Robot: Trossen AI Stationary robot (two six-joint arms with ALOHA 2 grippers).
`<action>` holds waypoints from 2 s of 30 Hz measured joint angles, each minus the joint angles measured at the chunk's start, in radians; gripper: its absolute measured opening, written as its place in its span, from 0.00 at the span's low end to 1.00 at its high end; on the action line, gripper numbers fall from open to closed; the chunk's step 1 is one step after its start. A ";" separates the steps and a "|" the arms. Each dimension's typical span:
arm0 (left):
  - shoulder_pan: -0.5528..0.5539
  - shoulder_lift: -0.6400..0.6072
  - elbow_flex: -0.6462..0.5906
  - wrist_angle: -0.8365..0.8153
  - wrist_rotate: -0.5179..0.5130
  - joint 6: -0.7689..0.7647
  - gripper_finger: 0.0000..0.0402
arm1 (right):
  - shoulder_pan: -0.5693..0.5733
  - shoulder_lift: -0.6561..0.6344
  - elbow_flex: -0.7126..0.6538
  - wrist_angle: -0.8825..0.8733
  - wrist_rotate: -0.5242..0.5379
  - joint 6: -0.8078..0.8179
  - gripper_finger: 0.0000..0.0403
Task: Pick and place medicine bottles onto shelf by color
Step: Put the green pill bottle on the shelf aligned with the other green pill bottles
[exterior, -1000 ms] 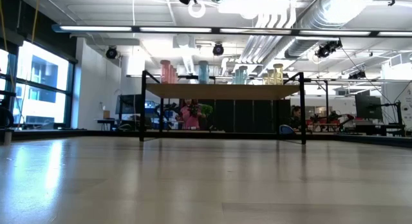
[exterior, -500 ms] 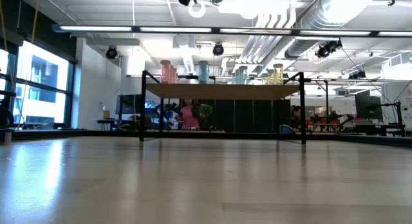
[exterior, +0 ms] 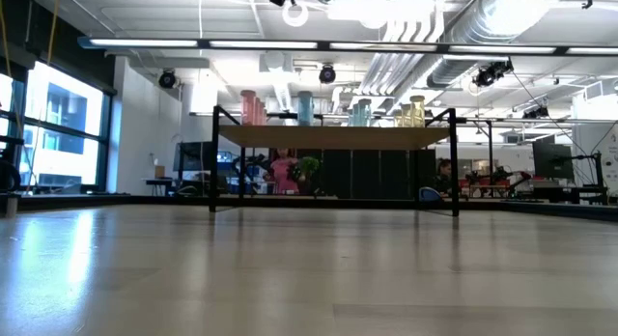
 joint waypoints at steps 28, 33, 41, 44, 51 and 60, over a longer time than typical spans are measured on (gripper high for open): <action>0.000 0.000 0.000 0.028 -0.004 0.041 0.24 | 0.000 -0.001 0.000 0.001 -0.007 -0.025 0.29; 0.000 0.000 0.000 0.032 -0.004 0.043 0.26 | 0.000 -0.002 0.000 0.002 -0.007 -0.025 0.29; 0.000 0.000 0.000 0.037 -0.004 0.044 0.30 | 0.000 -0.002 0.000 0.004 0.001 -0.024 0.29; 0.000 0.000 0.000 0.037 -0.004 0.044 0.34 | 0.000 -0.002 0.000 0.004 0.003 -0.024 0.29; 0.000 0.000 0.000 0.023 -0.001 0.043 0.45 | -0.001 -0.002 -0.001 0.002 0.004 -0.025 0.28; 0.000 0.000 0.001 0.020 -0.005 -0.002 0.50 | -0.001 -0.006 -0.002 -0.001 0.005 -0.025 0.28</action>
